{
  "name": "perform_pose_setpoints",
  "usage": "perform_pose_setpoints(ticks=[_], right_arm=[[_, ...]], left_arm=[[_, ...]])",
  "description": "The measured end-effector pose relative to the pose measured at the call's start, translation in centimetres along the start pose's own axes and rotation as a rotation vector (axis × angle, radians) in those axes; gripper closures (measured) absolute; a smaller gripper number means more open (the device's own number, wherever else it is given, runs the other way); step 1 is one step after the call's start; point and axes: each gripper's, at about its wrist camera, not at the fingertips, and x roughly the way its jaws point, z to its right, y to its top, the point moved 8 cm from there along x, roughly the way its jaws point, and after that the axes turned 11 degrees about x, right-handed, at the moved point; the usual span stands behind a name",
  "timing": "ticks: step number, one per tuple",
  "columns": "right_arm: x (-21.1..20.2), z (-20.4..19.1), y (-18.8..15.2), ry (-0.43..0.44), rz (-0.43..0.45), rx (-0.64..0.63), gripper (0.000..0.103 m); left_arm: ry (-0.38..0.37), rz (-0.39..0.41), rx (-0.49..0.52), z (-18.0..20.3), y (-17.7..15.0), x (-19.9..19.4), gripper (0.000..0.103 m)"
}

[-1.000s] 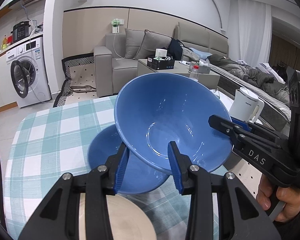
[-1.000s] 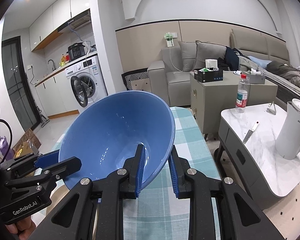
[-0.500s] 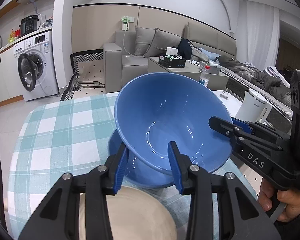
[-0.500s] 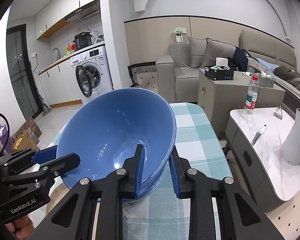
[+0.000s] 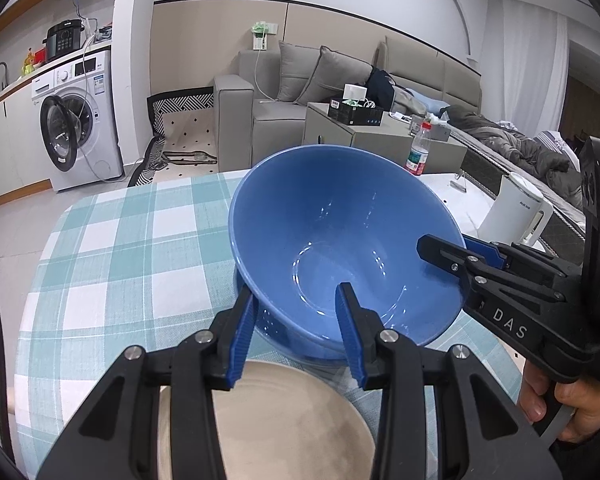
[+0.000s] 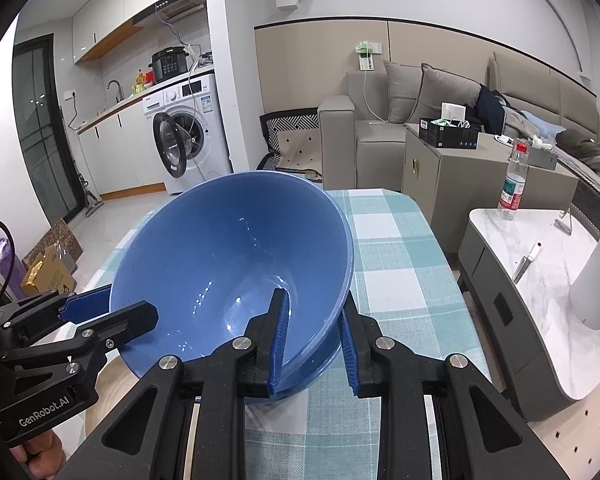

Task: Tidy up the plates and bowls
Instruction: 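Lower the held blue bowl into the other blue bowl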

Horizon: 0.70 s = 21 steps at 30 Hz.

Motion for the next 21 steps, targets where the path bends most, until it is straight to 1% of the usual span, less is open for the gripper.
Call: perform_pose_setpoints(ticks=[8, 21], right_arm=[[1.4, 0.2, -0.8, -0.013, -0.034, -0.008, 0.078], [3.2, 0.5, -1.7, -0.046, -0.062, -0.027, 0.078]], left_arm=[[0.004, -0.033, 0.002, -0.2, -0.7, 1.2, 0.065], [0.008, -0.073, 0.008, -0.2, -1.8, 3.0, 0.065]])
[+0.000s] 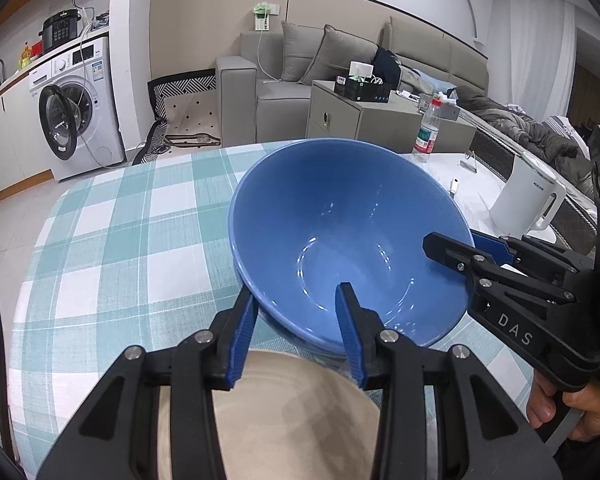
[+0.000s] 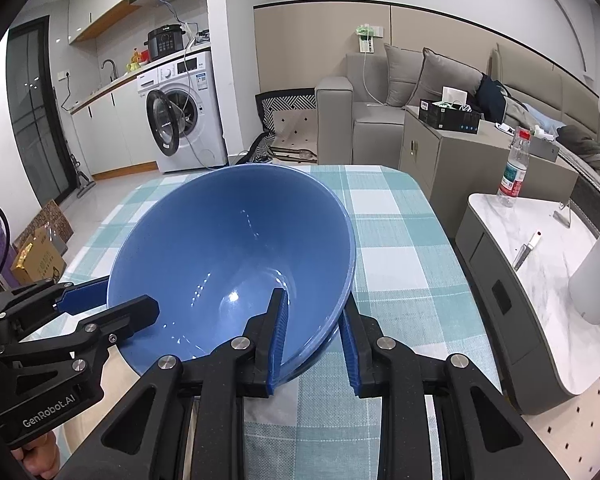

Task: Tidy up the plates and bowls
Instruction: 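Lower the held blue bowl into the other blue bowl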

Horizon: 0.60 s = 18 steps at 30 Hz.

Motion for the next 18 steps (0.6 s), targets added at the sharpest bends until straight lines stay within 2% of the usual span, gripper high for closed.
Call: perform_pose_setpoints(ticks=[18], right_arm=[[0.8, -0.2, -1.2, -0.049, -0.012, -0.041, 0.076]], left_arm=[[0.012, -0.025, 0.018, 0.3, -0.8, 0.9, 0.065]])
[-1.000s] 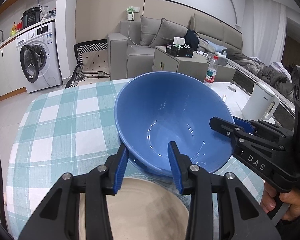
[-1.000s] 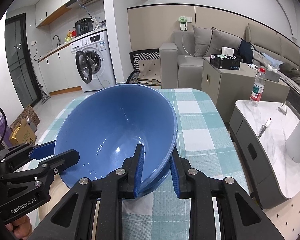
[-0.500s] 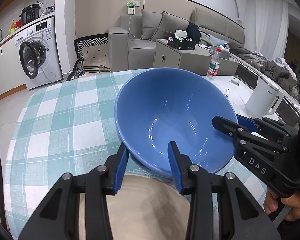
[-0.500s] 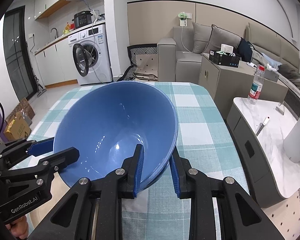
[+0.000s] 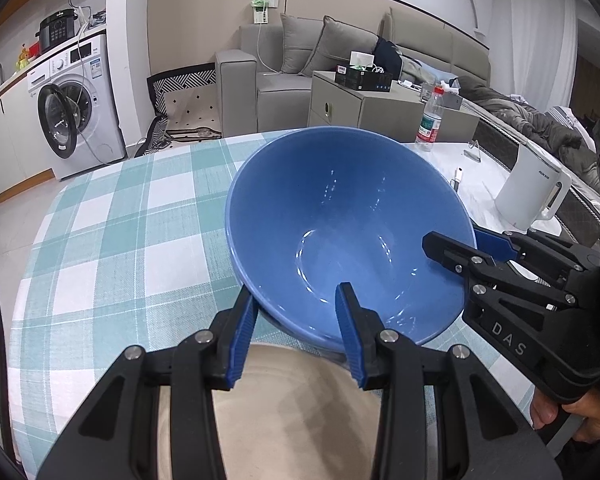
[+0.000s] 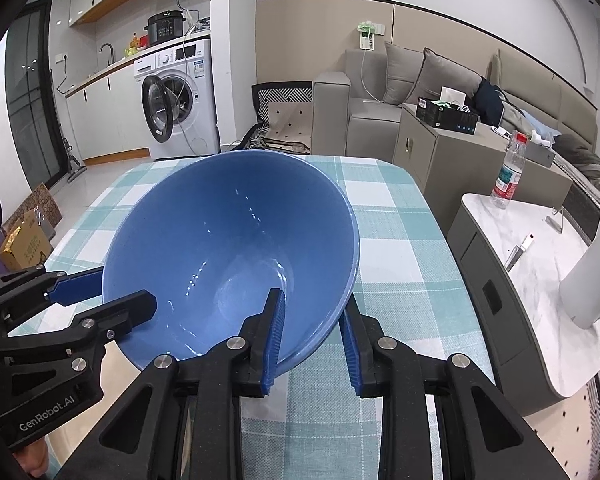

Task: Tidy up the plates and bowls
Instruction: 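Lower the held blue bowl into the other blue bowl, then open both grippers to release the nested blue bowl rim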

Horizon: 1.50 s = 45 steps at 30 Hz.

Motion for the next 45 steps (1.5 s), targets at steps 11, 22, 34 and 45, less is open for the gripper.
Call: perform_pose_setpoints(ticks=[11, 22, 34, 45], right_arm=[[0.3, 0.2, 0.0, 0.011, -0.008, 0.002, 0.071], [0.4, 0.1, -0.5, 0.014, -0.013, -0.003, 0.066], [0.2, -0.1, -0.6, 0.028, -0.012, 0.004, 0.054], [-1.0, 1.2, 0.6, 0.073, 0.043, 0.062, 0.018]], left_arm=[[-0.001, -0.003, -0.002, -0.1, -0.1, 0.1, 0.063], [-0.005, -0.007, -0.012, -0.4, -0.2, 0.3, 0.061], [0.0, -0.019, 0.006, -0.5, -0.4, 0.5, 0.053], [0.007, -0.014, -0.018, -2.0, -0.1, 0.2, 0.035]])
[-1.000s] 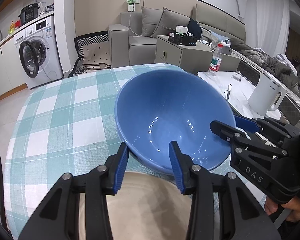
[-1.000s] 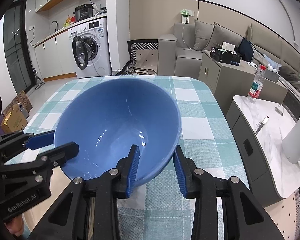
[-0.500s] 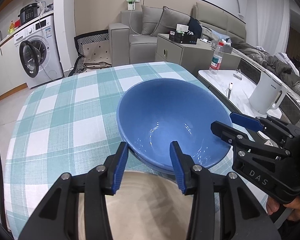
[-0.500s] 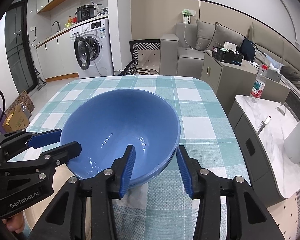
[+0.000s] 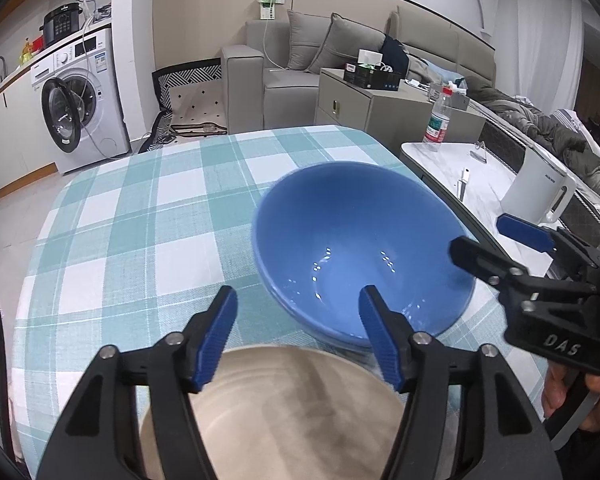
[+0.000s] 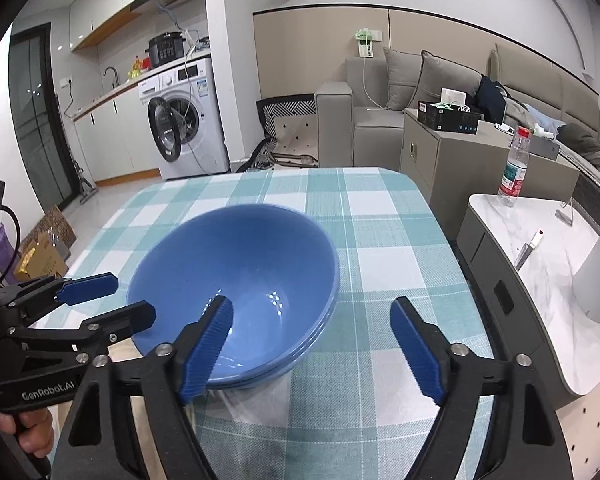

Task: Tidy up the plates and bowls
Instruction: 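Open both grippers to release the nested blue bowl rim, then close both grippers on the rim of the stacked blue bowls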

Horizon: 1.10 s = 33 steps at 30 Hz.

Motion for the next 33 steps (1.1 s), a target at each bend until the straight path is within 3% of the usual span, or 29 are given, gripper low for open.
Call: perform_pose_setpoints(ticks=[2, 11, 13, 20, 24, 33], right_arm=[[-0.1, 0.4, 0.2, 0.002, 0.005, 0.012, 0.015], [0.0, 2.1, 0.8, 0.032, 0.002, 0.076, 0.007], [0.2, 2.3, 0.9, 0.036, 0.003, 0.082, 0.007], [1.4, 2.6, 0.6, 0.048, -0.025, 0.093, 0.007], [1.8, 2.5, 0.5, 0.063, -0.027, 0.087, 0.001], [3.6, 2.8, -0.3, 0.069, -0.078, 0.115, 0.001]], left_arm=[[0.001, 0.013, -0.003, -0.3, 0.2, -0.1, 0.023], [0.006, 0.004, -0.016, -1.5, 0.6, 0.4, 0.02], [0.008, 0.005, -0.032, -1.9, 0.8, 0.5, 0.01], [-0.015, -0.002, -0.099, -3.4, 0.6, 1.5, 0.01], [-0.022, -0.016, -0.1, -3.4, 0.4, 2.2, 0.002], [-0.051, -0.052, -0.083, -2.5, 0.2, 3.7, 0.001]])
